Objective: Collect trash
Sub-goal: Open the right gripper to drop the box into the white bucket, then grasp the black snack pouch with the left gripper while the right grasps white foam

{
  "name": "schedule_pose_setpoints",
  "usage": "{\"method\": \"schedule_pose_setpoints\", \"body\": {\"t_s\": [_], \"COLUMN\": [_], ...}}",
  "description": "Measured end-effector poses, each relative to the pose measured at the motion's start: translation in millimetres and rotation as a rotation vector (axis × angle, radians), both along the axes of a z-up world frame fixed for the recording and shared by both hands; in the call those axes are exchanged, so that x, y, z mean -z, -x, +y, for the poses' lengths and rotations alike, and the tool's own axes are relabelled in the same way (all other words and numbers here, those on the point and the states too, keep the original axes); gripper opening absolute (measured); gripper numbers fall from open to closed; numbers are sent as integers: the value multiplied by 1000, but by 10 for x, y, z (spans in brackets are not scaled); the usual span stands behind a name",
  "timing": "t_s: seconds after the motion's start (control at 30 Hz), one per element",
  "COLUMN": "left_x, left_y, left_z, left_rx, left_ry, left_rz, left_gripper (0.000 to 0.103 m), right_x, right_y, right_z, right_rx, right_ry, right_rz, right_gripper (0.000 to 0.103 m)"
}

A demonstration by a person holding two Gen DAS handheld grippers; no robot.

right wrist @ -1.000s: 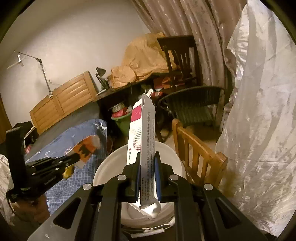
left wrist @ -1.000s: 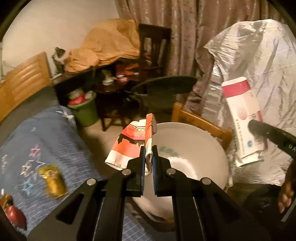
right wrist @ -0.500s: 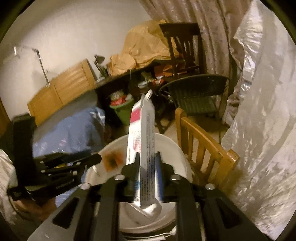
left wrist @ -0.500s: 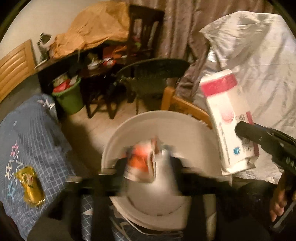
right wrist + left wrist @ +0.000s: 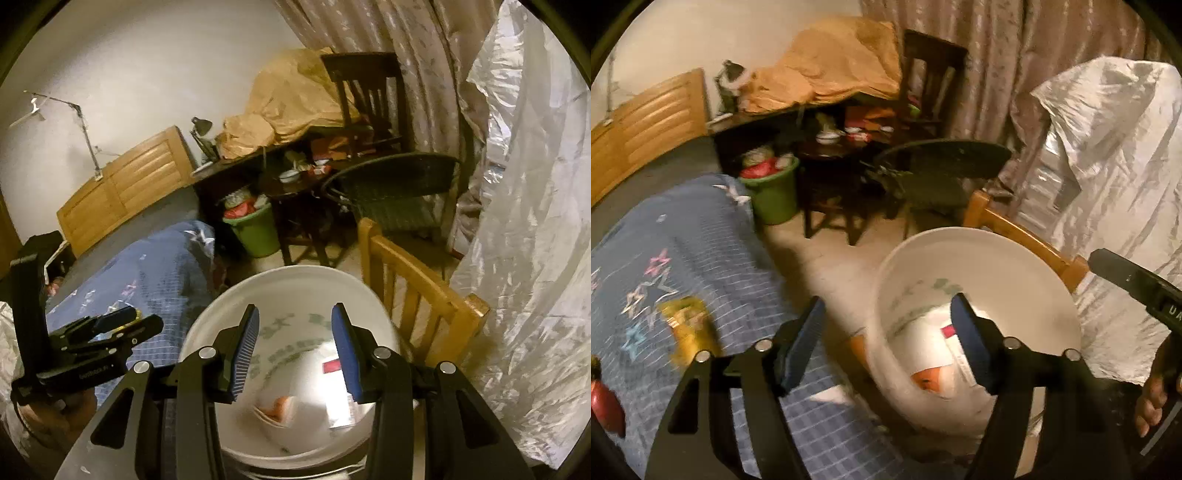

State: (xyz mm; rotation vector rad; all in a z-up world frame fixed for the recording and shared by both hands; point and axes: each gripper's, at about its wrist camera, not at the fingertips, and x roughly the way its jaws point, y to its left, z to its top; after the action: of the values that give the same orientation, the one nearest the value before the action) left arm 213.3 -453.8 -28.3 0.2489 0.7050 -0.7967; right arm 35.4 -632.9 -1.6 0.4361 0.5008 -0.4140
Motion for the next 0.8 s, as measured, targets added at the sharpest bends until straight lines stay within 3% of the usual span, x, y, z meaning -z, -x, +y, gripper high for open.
{"method": "schedule_pose_setpoints", "body": {"t_s": [0.07,0.4,0.53,0.8], "left_x": [4,23,-9,-148], "left_y": [45,246,278,413], "left_z": [180,1242,1727,2869], "left_rx": [-31,-204,-289,-523], "left_ry": [12,-6,2,39], "left_rz": [-6,-78,-76,-93], "left_gripper": [71,78,81,82], "right_x": [-5,34,79,320], "right_y": [0,-69,-120,-417], "right_z": [140,1010,1323,1921], "right_rx": [-22,-91,-124,-256], "right_ry": [-6,-32,-75,-331], "right_rz": [-19,-148,-200,-182], "right_gripper": [45,88,92,92]}}
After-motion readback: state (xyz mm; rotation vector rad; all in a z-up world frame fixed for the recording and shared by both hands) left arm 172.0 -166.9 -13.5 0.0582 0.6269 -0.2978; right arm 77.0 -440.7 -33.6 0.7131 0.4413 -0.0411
